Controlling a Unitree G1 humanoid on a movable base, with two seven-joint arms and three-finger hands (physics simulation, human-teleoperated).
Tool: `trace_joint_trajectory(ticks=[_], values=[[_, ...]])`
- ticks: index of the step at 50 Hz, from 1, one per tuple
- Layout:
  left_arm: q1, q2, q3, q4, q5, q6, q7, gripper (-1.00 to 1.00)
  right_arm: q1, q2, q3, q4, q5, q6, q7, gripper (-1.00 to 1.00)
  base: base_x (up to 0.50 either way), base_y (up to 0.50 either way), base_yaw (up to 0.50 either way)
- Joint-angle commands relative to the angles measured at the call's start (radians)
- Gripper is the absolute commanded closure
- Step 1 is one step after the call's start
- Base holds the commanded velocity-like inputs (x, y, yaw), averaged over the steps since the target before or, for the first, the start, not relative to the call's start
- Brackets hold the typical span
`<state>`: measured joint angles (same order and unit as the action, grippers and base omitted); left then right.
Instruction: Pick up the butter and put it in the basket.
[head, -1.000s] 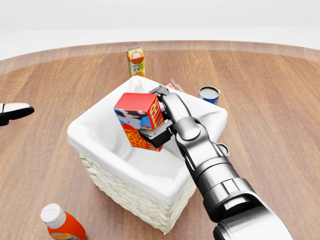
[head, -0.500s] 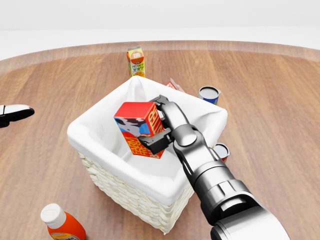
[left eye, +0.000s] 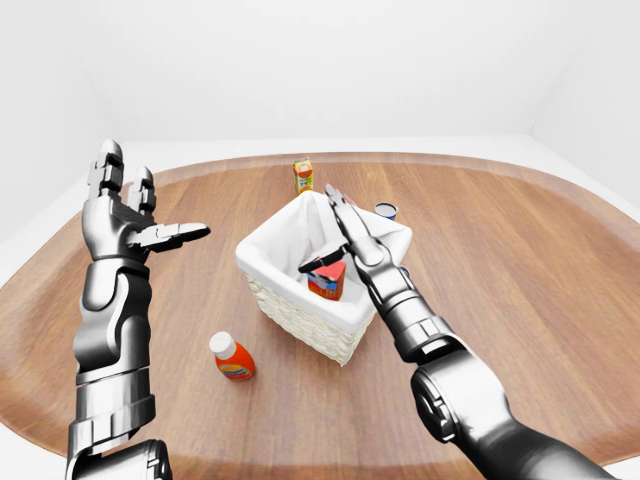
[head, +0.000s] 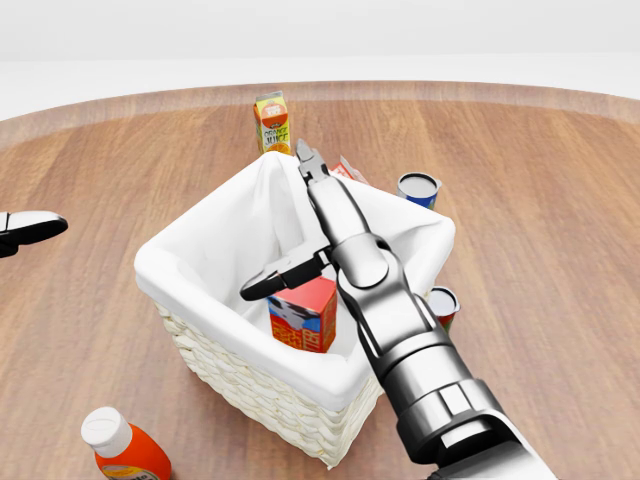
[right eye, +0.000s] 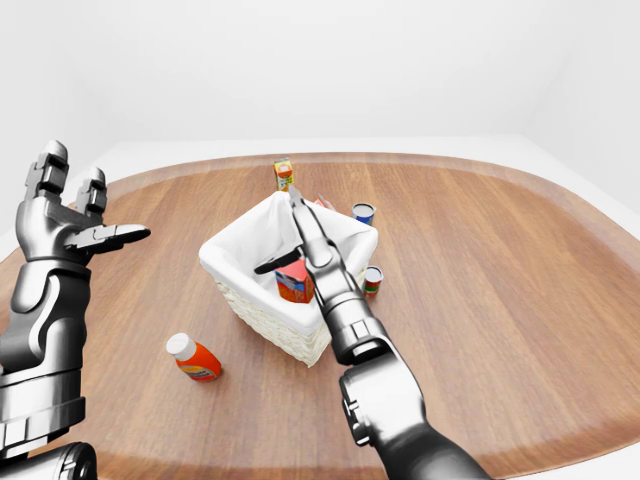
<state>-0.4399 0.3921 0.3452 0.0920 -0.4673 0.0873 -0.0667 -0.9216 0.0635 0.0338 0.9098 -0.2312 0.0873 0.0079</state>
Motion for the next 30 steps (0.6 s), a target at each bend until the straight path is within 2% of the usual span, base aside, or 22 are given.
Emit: trace_joint_trajectory(ticks=[1, 8, 12, 19, 30], values=[[0.002, 0.0, 0.001, -0.003, -0.003, 0.0, 0.001, -1.0, 0.12, 0.026, 0.04, -0.29, -0.045, 0.0, 0.056, -1.0, 0.0, 0.0, 0.0], [0.013, -0.008, -0.004, -0.015, 0.001, 0.0, -0.001, -1.0, 0.211, 0.028, 0.056, -0.516, -0.072, 0.0, 0.113, -1.0, 0.0, 0.0, 0.0], [0.022, -0.026, -0.024, -0.026, 0.023, 0.0, -0.007, -1.0, 0.262, 0.015, 0.054, -0.66, -0.072, 0.0, 0.15, -1.0, 0.0, 0.0, 0.0], [0.055, -0.045, -0.023, -0.104, 0.034, 0.0, -0.01, -1.0, 0.338, -0.015, 0.048, -0.857, -0.066, 0.0, 0.193, -1.0, 0.0, 0.0, 0.0], [0.087, -0.061, -0.013, -0.186, 0.043, 0.0, -0.023, -1.0, 0.414, -0.048, 0.036, -1.018, -0.052, 0.0, 0.224, -1.0, 0.0, 0.0, 0.0]])
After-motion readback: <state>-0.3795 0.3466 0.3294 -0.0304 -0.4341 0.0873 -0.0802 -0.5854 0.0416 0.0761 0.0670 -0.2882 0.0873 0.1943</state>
